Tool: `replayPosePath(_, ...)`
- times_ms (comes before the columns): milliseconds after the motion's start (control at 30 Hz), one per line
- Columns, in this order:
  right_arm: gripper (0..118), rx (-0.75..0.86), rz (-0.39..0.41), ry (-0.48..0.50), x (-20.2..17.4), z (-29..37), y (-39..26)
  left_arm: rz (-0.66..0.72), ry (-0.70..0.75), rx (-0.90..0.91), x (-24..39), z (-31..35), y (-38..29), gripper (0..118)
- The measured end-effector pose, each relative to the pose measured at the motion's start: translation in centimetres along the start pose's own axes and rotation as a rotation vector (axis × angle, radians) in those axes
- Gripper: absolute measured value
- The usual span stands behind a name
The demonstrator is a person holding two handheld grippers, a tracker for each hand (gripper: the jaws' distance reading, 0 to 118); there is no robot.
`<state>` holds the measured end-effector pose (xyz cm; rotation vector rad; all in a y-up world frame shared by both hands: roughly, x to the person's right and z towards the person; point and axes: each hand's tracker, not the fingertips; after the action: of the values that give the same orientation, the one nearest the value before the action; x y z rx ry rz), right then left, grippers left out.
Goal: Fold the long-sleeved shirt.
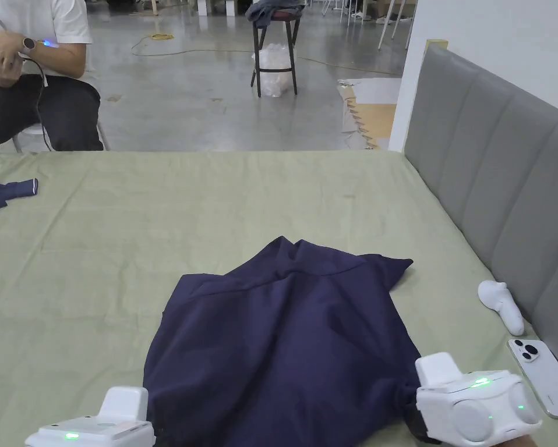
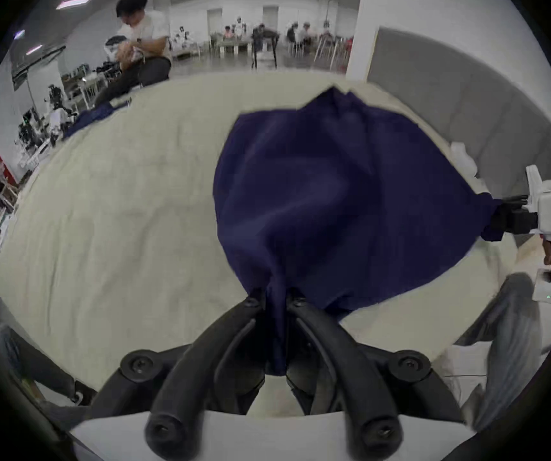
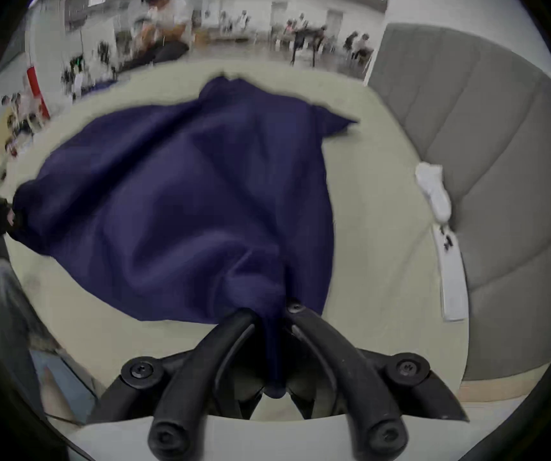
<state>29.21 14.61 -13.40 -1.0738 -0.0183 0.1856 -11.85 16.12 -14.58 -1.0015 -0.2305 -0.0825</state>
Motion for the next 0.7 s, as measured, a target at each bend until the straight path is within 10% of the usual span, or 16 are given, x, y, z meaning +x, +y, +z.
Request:
replayPosePath(67, 22, 0.0, 0.016, -0.015, -0.3, -0.7, -0.4, 0.009, -0.013, 0.01, -0.3, -0.8, 0.0, 45)
replayPosePath(133, 93, 0.005, -0.004, -0.002, -0.2, 0.6, -0.6, 0.029, -0.018, 0.015, -0.2, -0.2, 0.1, 106)
replayPosePath(200, 118, 0.021, -0.024, 0.04, 0.3, 2.7, -0.9, 0.025, -0.019, 0.056, -0.5, 1.3, 0.3, 108)
replayPosePath(367, 106, 0.186, 0.0, 0.051, 1.4, 9.4, 0.2, -0.012, -0.017, 0.148, -1.3, 5.9, 2.0, 73)
replayPosePath(400, 87, 0.202, -0.014, 0.056, 1.7, 10.2, 0.6, -0.014, -0.029, 0.17, -1.3, 6.3, 2.6, 40)
replayPosePath(433, 36, 0.226, -0.036, 0.06, 1.8, 10.4, 1.0, -0.009, -0.021, 0.188, -1.4, 6.7, 3.2, 7)
replayPosePath(467, 0, 0.252, -0.062, 0.044, 1.9, 10.7, 1.2, 0.007, -0.047, 0.225, -1.4, 6.8, 4.3, 4)
replayPosePath(700, 1, 0.284, -0.084, 0.109, 1.3, 10.7, 2.6, 0.069, -0.074, 0.305, -2.3, 3.6, 13.0, 17)
